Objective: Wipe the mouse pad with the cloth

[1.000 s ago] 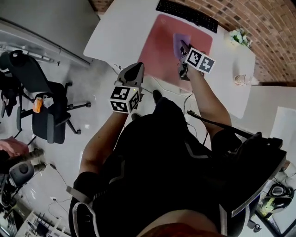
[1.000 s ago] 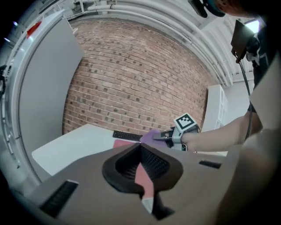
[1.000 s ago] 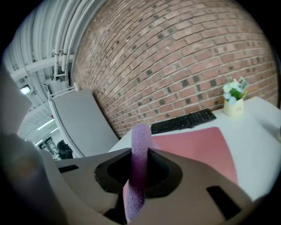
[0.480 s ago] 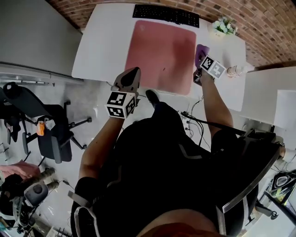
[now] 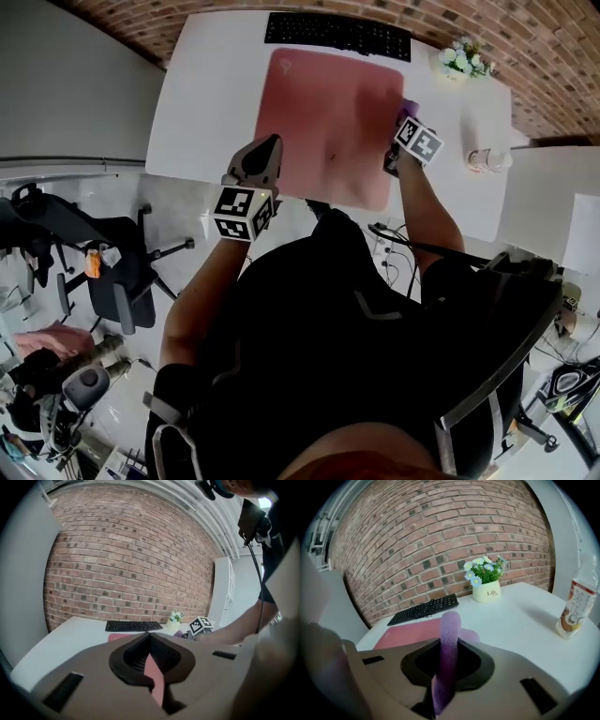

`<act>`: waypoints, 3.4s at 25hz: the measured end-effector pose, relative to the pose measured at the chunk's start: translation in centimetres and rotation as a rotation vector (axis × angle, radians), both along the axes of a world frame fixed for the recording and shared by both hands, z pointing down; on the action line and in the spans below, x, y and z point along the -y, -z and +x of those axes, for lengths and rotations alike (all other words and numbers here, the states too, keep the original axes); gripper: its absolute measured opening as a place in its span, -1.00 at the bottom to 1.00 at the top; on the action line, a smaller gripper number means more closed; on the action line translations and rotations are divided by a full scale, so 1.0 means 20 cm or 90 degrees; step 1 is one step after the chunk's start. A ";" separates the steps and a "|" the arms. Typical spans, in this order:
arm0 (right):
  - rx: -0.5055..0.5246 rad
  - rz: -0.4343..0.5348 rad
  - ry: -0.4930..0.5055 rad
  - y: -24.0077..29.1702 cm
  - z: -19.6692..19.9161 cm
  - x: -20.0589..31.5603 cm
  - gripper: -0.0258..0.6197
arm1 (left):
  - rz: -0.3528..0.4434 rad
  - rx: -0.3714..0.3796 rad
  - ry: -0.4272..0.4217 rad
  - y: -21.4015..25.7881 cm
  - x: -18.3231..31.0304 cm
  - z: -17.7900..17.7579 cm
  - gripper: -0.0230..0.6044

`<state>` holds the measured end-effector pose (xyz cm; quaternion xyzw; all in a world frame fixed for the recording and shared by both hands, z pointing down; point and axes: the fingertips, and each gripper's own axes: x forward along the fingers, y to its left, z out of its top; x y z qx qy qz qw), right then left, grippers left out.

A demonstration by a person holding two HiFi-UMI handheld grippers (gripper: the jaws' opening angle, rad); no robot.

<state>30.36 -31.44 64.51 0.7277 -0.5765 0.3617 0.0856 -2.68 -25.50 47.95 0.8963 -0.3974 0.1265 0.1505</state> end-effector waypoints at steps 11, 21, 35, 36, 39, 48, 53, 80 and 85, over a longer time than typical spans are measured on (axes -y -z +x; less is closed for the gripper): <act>0.029 -0.027 0.066 -0.12 -0.27 0.13 -0.73 | -0.008 0.009 0.049 -0.01 0.06 -0.13 -0.92; 0.046 -0.024 0.138 -0.11 -0.57 0.25 -0.73 | -0.015 0.002 0.085 -0.01 0.06 -0.19 -0.92; 0.086 -0.025 0.248 -0.10 -1.03 0.40 -0.73 | -0.017 0.014 0.131 0.01 0.00 -0.36 -0.92; 0.088 -0.025 0.255 -0.10 -1.06 0.41 -0.73 | -0.018 0.015 0.135 0.01 0.00 -0.36 -0.92; 0.093 -0.028 0.276 -0.11 -1.14 0.43 -0.73 | -0.019 0.019 0.153 0.00 -0.01 -0.40 -0.92; 0.100 -0.029 0.323 -0.09 -1.36 0.50 -0.73 | -0.025 0.020 0.221 0.00 -0.05 -0.53 -0.92; 0.098 -0.032 0.357 -0.09 -1.51 0.52 -0.73 | -0.007 0.013 0.197 0.05 -0.09 -0.53 -0.92; 0.185 0.026 0.438 0.06 -1.95 0.56 -0.73 | -0.020 0.003 0.239 0.03 -0.21 -0.69 -0.92; 0.225 0.099 0.415 0.29 -1.76 0.54 -0.73 | -0.008 -0.006 0.192 0.07 -0.19 -0.62 -0.92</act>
